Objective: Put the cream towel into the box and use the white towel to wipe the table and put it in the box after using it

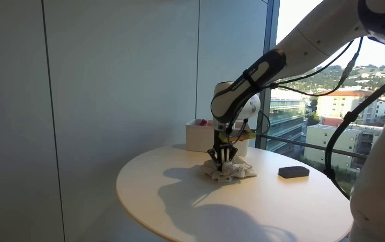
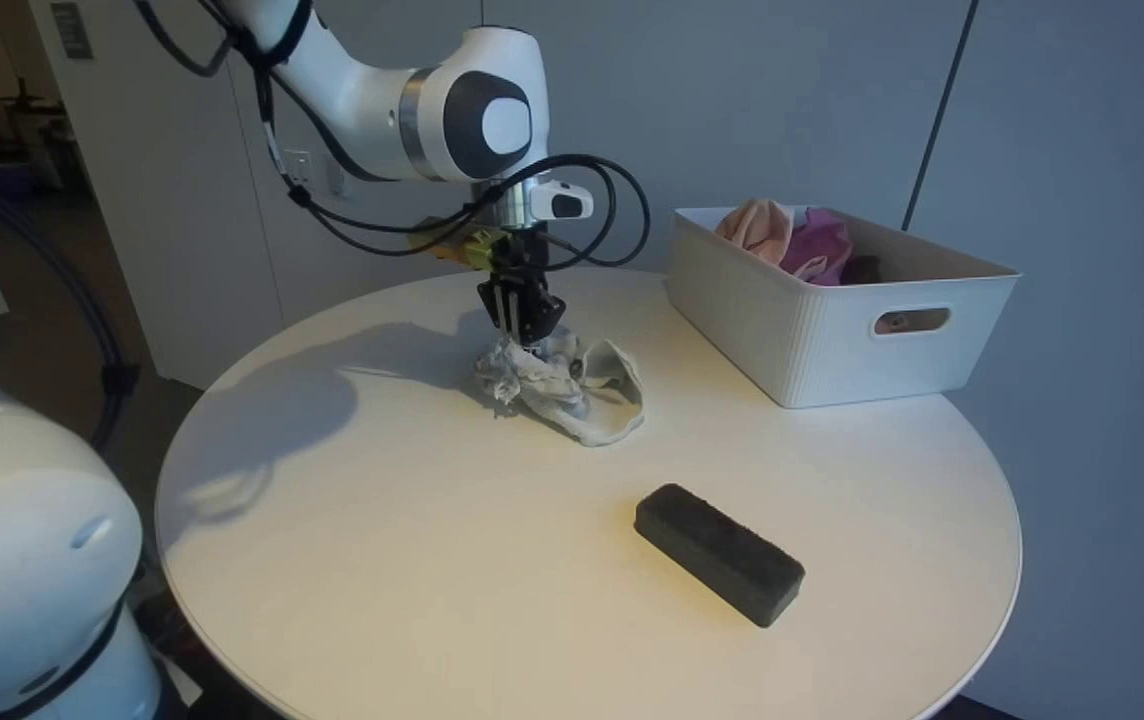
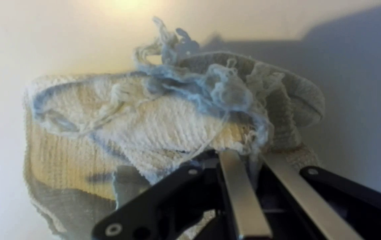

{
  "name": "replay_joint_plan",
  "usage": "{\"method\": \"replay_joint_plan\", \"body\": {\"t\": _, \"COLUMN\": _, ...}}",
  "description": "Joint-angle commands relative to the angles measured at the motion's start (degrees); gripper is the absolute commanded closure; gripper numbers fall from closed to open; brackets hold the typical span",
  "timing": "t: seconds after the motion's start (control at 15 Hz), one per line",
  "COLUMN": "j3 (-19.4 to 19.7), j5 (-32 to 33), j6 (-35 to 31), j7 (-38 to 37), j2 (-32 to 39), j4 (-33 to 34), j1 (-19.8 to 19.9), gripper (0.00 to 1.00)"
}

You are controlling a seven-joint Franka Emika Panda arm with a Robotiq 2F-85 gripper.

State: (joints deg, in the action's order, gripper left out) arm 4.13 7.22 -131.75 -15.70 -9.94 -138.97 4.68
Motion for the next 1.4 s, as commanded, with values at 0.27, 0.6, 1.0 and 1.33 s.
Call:
{"method": "replay_joint_plan", "body": {"t": 0.27, "j3": -3.24, "j5": -2.25, "j6": 2.68, "j7": -0.58, "j2": -0.83, "j4": 1.20, "j1": -0.63, "gripper": 0.95}}
{"method": "replay_joint_plan", "body": {"t": 0.6, "j3": -3.00, "j5": 3.39, "j6": -0.21, "j7": -4.47, "j2": 8.52, "j4": 11.55, "j1": 0.42, "gripper": 0.94}}
{"method": "replay_joint_plan", "body": {"t": 1.0, "j3": -0.59, "j5": 10.01, "j6": 1.58, "j7": -8.79, "j2": 17.12, "j4": 23.84, "j1": -0.52, "gripper": 0.95}}
{"method": "replay_joint_plan", "body": {"t": 1.33, "j3": 0.05, "j5": -0.99, "j6": 5.81, "j7": -6.11, "j2": 13.87, "j4": 17.45, "j1": 0.12, "gripper": 0.94}}
